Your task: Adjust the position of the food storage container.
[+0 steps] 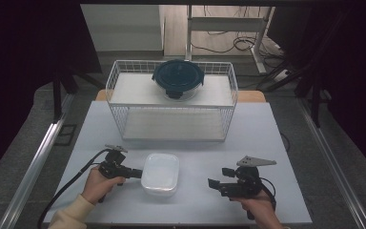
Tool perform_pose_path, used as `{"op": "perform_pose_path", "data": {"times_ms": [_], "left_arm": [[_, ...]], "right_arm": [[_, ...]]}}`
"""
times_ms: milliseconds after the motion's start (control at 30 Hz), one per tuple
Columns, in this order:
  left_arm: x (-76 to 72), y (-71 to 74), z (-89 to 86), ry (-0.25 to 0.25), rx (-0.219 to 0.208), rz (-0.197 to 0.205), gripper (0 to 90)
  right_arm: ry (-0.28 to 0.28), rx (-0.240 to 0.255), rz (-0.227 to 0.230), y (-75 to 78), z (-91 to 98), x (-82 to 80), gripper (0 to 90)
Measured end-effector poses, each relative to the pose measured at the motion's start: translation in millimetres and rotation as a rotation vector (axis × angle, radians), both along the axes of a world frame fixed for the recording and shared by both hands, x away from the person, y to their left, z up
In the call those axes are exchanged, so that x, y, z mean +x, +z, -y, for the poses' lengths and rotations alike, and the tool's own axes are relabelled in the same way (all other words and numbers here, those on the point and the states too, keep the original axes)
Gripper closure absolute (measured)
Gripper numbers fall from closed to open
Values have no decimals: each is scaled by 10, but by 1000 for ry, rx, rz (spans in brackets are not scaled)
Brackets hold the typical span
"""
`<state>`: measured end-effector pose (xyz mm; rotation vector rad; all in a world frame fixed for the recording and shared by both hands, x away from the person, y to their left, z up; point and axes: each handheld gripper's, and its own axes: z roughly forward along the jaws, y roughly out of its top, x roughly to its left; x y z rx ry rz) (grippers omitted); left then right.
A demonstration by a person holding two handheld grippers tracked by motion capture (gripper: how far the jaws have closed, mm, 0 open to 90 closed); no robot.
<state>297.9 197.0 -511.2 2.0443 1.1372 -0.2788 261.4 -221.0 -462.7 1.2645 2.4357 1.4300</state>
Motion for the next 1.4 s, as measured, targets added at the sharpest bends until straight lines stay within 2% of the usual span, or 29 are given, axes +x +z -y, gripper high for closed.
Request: {"op": "perform_pose_path", "data": {"times_ms": [100,233,300,367,700,733,767,800,867,967,1067,1100,1133,1167,1200,1267,1300,1367,1400], "left_arm": [[10,4,46,-3,3,-2,899],[-14,3,142,-35,-4,-5,899],[-25,-10,178,-40,-28,-17,899],[-29,-25,199,-48,-30,-21,900],[-44,-47,258,-53,-31,6,900],[-49,-33,252,-39,-14,21,900],[-61,11,219,-6,24,59,900],[-65,49,184,10,33,77,900],[-76,154,87,44,16,105,900],[-137,363,-45,92,-36,147,900],[-213,522,-95,142,-33,192,897],[-225,553,-109,156,-42,192,885],[-239,598,-127,173,-44,197,868],[-261,666,-141,210,-15,213,844],[-274,708,-150,228,0,223,767],[-305,802,-161,245,-12,228,625],[-322,835,-152,251,-15,233,563],[-343,860,-132,263,-28,242,419],[-344,857,-126,272,-32,246,364]], "right_arm": [[0,0,-1,1,3,1,209],[0,-2,-4,-11,6,6,209],[-1,0,-6,-7,8,5,209],[-1,1,-5,-1,7,2,209],[1,-1,-7,-22,9,14,209],[-2,-1,-9,-22,13,15,209],[-3,0,-9,-22,15,15,209],[-4,-1,-5,-19,21,14,209],[-5,2,-4,-11,23,10,209],[-5,4,1,1,24,13,209],[-6,5,1,11,18,11,209],[-9,8,-1,24,7,23,209],[-13,12,0,47,-3,37,209],[-21,24,4,92,-15,59,209],[-39,44,4,164,-33,88,210],[-52,54,16,290,-86,110,210],[-52,44,26,335,-114,111,210],[-33,19,47,437,-191,117,210],[-26,23,53,472,-225,120,210]]}}
